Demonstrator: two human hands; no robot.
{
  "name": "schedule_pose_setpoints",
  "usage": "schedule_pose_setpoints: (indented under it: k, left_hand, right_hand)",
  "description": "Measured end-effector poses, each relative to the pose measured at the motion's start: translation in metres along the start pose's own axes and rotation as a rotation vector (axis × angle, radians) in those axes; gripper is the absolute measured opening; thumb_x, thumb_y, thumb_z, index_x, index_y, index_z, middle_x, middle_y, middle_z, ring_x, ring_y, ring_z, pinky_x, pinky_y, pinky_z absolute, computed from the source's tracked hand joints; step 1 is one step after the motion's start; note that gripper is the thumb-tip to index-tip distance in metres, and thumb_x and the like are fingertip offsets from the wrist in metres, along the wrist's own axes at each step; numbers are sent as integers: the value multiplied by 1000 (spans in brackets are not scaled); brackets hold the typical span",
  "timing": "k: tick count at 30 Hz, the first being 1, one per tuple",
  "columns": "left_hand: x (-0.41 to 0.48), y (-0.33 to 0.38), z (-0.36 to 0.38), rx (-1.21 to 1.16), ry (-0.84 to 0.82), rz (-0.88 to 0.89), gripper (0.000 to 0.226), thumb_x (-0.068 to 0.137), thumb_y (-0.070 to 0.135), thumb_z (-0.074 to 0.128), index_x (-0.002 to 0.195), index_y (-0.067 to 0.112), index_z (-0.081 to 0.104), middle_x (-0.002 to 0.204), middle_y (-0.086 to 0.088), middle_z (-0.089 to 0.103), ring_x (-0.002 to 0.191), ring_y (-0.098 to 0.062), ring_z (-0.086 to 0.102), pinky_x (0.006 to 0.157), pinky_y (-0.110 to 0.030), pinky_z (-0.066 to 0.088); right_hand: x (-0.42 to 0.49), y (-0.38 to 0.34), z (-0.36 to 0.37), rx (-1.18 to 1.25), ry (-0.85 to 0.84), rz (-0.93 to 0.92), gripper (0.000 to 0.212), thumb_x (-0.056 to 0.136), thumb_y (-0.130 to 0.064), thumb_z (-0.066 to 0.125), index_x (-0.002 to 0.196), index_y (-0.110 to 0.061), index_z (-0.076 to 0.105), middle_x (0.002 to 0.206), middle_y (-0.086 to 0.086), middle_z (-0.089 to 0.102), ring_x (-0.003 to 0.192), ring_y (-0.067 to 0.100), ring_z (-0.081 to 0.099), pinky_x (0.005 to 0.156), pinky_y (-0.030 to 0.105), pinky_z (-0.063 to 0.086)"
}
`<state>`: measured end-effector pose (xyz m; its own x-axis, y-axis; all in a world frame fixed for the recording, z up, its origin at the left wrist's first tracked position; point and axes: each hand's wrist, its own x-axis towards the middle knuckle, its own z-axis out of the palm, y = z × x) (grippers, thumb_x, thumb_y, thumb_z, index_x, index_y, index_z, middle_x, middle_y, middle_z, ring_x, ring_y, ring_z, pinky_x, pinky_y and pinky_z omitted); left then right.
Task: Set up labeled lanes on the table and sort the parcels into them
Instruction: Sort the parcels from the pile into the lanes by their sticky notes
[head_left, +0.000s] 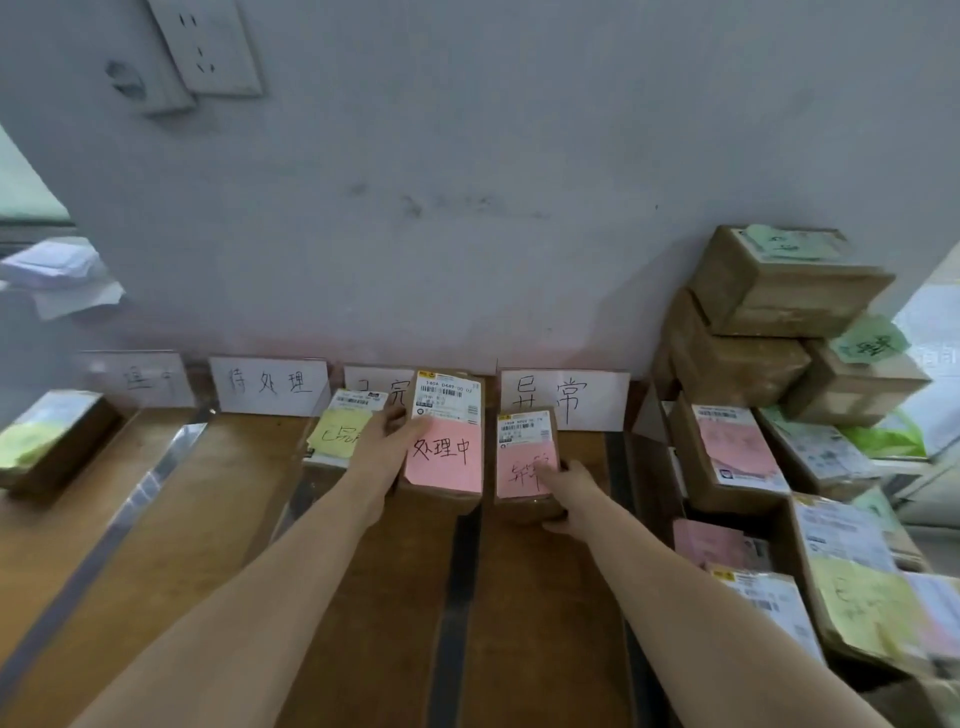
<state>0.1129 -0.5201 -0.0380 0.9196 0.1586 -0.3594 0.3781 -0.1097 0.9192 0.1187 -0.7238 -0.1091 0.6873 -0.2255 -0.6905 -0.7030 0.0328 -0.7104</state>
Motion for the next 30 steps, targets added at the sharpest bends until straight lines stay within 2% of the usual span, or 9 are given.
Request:
schedule_pose_setpoints:
  k: [6,11,14,17,20,23,25,27,30]
  left_hand:
    - [12,-1,4,5,-13,-25,54,89,25,64,138,17,42,105,-10,68,81,-18,67,61,-26,51]
    - [11,-1,9,9,-16,-40,50,90,25,63,135,19,43,98,-8,69,81,-18,67,62,-27,51]
    - [6,4,10,39,-27,-25,49,91,24,62,136,18,42,93,-4,68,79,-15,67,59,-25,50]
    - [-2,12,4,36,-25,-1,51,91,23,61,138,17,41,90,0,69,76,-12,67,53,-22,50]
    - [-12,25,-9,40,16,30,47,93,26,59,136,19,41,88,1,68,74,-9,65,50,-20,47]
    - [-22,35,-32,34,47,43,48,94,29,57,138,21,39,99,-6,69,80,-14,64,58,-25,47]
    - [-27,40,-52,22,66,62,48,94,29,57,138,20,38,101,-7,68,86,-19,66,68,-36,55]
    - [-32,42,-76,-8,94,68,47,94,29,56,137,20,38,101,-7,68,91,-23,66,82,-46,56]
    - [-41,36,-117,-77,102,76,48,95,29,56,138,23,37,98,-5,67,89,-21,67,78,-41,57]
  right_hand:
    - [22,5,10,-110,3,-19,38,98,-24,54,133,-15,43,127,9,55,123,32,49,95,48,48]
    - [30,6,2,-328,55,-126,33,97,-25,55,127,-15,47,124,9,57,111,26,56,78,34,49]
    - [30,-1,-9,-590,188,-250,32,93,-35,55,121,-19,52,122,8,57,108,28,58,86,39,52]
    - [10,-27,-8,-656,253,-493,31,96,-34,51,123,-20,54,122,8,56,103,26,60,85,38,55]
    - [-29,-60,13,-593,99,-696,38,100,-32,48,135,-16,50,131,4,57,113,21,58,89,29,48]
    - [-65,-78,46,-542,-144,-731,47,100,-41,45,141,-17,44,136,3,56,123,24,53,100,37,46]
    - [-81,-83,67,-531,-293,-730,54,98,-46,46,144,-20,38,136,4,57,122,24,55,96,41,50]
    - [-95,-86,87,-553,-398,-733,61,96,-46,51,148,-22,30,139,3,54,119,21,57,89,34,52]
    - [-114,-88,123,-527,-493,-718,70,92,-42,59,151,-25,24,137,3,56,112,20,61,85,34,54]
